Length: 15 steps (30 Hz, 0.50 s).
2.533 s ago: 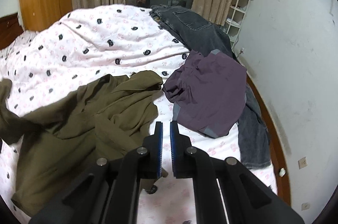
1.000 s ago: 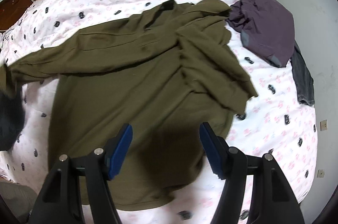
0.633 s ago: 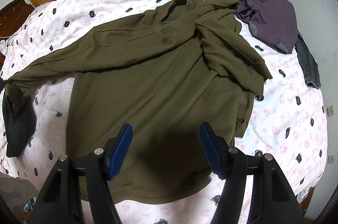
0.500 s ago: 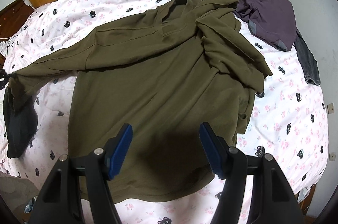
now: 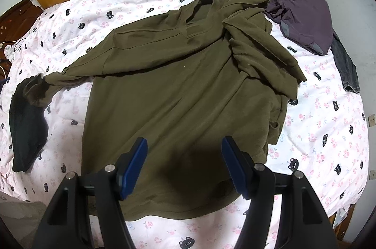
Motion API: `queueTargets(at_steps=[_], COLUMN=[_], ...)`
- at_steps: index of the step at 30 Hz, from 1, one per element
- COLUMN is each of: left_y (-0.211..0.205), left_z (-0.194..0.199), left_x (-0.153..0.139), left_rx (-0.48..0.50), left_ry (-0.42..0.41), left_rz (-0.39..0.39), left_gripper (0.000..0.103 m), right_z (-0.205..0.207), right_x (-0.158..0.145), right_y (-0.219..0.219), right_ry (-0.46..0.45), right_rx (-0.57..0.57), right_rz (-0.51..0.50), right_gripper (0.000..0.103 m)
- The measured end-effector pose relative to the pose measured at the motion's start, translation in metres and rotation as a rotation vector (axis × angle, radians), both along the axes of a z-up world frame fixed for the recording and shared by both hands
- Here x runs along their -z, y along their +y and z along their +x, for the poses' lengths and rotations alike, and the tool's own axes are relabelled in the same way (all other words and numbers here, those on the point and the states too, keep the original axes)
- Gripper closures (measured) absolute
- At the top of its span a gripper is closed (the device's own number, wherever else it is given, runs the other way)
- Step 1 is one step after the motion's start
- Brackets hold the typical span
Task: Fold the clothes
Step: 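Pull the held sleeve outward with the left gripper to spread the hoodie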
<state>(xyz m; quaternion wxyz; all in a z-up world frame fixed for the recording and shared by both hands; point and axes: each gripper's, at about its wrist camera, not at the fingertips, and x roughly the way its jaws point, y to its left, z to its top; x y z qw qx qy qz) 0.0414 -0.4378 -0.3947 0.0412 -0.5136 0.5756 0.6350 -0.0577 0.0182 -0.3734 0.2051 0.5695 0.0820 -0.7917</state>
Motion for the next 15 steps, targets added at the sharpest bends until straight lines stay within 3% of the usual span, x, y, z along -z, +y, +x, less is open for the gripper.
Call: queueTargets(at_steps=[4, 8, 11, 15], left_y=[0.013, 0.006, 0.002, 0.001], left_z=[-0.002, -0.011, -0.014, -0.020], left_x=[-0.016, 0.015, 0.035, 0.050], left_rx=[-0.372, -0.739, -0.928, -1.111], left_ry=[0.132, 0.233, 0.297, 0.414], left_rz=[0.375, 0.632, 0.733, 0.783], left_gripper=[0.039, 0.039, 0.039, 0.039], right_z=[0.002, 0.005, 0.007, 0.011], right_x=[0.004, 0.008, 0.011, 0.016], right_y=[-0.001, -0.002, -0.003, -0.004], right_ry=[-0.020, -0.038, -0.050, -0.066], right_rx=[-0.001, -0.005, -0.003, -0.004], right_rz=[-0.011, -0.016, -0.018, -0.017], right_gripper=[0.036, 0.036, 0.036, 0.036])
